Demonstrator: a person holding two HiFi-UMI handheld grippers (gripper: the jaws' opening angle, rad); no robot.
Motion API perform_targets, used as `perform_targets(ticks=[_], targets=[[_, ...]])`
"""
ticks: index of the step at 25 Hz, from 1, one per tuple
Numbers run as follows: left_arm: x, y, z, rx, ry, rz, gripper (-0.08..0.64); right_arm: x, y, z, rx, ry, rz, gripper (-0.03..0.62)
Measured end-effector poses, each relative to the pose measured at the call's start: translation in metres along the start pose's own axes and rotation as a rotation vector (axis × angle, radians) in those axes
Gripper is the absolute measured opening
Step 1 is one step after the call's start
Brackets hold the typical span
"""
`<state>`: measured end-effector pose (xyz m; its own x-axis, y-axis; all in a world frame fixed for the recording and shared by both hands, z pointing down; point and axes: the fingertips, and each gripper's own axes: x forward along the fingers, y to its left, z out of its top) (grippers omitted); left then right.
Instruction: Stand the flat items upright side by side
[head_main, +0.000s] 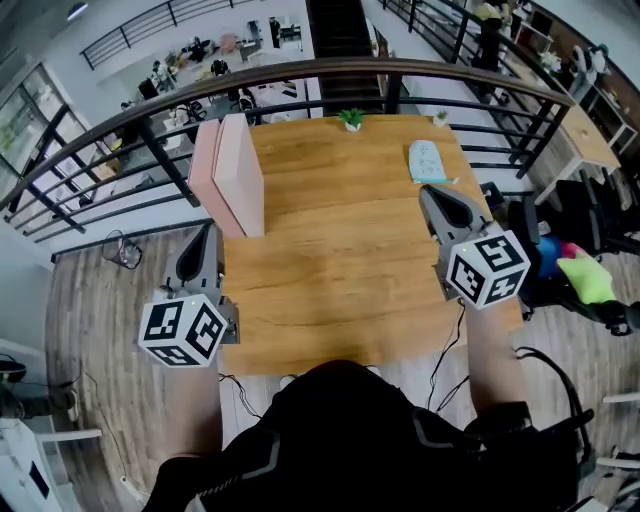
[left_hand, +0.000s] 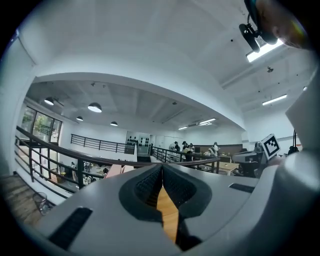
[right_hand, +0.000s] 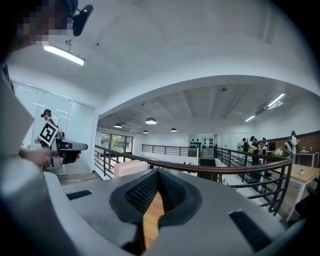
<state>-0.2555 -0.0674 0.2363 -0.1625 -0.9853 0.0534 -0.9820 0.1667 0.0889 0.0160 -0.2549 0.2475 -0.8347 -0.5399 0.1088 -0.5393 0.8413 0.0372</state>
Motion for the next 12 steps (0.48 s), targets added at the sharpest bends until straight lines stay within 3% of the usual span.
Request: perform_targets(ticks=[5, 12], targets=[[-0.008, 0.004, 0.0, -0.064, -0.04, 0.022, 0.029, 0.007, 0.004, 0.003, -0.013, -0.005, 0.008, 0.015], [-0.01, 0.013, 0.003, -0.01, -0.015, 0.028, 0.029, 0.012, 0.014, 0.007, 0.0, -0.021, 0.012, 0.015]])
